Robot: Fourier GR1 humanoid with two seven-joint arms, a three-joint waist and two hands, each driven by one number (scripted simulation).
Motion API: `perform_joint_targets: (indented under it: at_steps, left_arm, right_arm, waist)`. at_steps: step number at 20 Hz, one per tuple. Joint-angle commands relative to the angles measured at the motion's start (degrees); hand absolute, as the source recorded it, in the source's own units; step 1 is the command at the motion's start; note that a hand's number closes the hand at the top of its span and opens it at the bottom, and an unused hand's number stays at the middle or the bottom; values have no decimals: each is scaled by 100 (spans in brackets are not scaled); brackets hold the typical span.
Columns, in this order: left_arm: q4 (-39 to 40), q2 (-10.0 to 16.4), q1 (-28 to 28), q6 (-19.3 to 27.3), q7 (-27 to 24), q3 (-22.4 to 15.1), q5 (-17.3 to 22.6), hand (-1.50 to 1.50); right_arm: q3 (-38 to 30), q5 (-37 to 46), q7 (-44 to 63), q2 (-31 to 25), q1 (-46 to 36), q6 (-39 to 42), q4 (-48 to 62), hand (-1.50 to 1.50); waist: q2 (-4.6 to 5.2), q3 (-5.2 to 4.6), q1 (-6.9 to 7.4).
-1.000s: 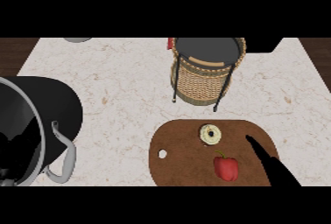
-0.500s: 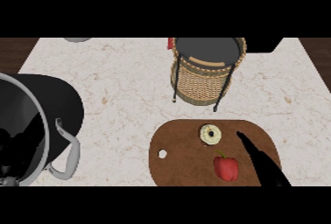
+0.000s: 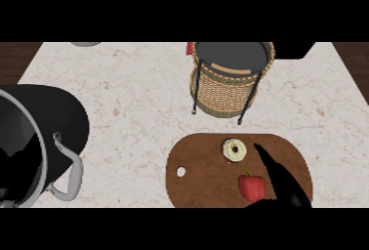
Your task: Pick the bell pepper from the cutting board and place it in the tiered basket
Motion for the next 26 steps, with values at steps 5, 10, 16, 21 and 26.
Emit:
perform_joint_targets:
  at_steps: [5, 10, 16, 21, 26]
  left_arm:
    - [-115, -79, 196, -173, 123, 213, -147, 0]
    - [481, -339, -353, -105, 110, 114, -364, 0]
    - [280, -253, -79, -330, 70, 284, -334, 0]
    - [134, -473, -314, -23, 195, 124, -452, 0]
    - [89, -392, -300, -262, 47, -47, -473, 0]
  right_arm:
    - [212, 224, -235, 546, -322, 163, 669, 150]
    - [172, 632, -1201, 452, -40, -395, 527, 150]
    - [-30, 940, -1375, 571, 262, -972, 419, 150]
    - [1050, 2572, 522, 1369, -491, -1017, 11, 150]
    - [1789, 3264, 1238, 1532, -1382, -915, 686, 150]
  waist:
    - [33, -40, 17]
    - [34, -41, -30]
    - [32, -40, -26]
    - [38, -62, 47]
    - [86, -124, 483]
